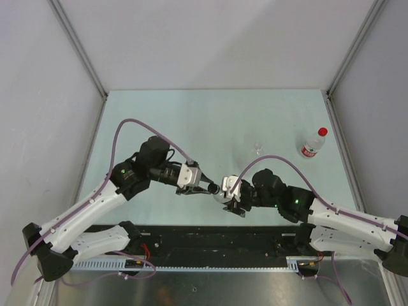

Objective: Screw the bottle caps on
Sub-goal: Screw the bottle cap onto the plastic bottle.

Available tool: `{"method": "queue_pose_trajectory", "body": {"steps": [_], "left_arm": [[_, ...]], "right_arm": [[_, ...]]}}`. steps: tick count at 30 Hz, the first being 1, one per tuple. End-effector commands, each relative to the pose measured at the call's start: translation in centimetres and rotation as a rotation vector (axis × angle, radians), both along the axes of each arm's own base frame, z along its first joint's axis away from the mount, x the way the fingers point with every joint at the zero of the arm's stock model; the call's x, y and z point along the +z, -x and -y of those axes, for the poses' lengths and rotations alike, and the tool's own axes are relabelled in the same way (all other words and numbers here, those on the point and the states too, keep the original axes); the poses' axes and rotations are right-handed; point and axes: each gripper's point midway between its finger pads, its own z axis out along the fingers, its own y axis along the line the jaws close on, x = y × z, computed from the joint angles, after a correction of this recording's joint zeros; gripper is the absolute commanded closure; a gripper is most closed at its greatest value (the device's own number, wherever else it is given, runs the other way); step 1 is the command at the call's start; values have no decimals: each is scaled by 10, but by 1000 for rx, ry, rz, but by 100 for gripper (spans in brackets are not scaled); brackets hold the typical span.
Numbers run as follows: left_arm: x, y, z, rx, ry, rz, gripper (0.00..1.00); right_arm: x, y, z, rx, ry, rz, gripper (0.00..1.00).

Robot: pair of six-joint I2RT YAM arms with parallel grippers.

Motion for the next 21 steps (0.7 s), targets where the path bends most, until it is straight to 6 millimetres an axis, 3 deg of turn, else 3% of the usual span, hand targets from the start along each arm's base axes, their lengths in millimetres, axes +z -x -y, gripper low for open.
{"method": "queue_pose_trajectory", "body": {"steps": [1,16,21], "left_arm": [[-39,2,-10,-41,-81,75,93],[-66,-6,-19,-142,-217,203,88],[-59,-12,-17,-125,-221,212,78]], "right_arm": [[96,18,-35,219,-316,184,90],[78,25,-45,414,-277,248,90],[77,24,-46,425,-283,238,91]]}}
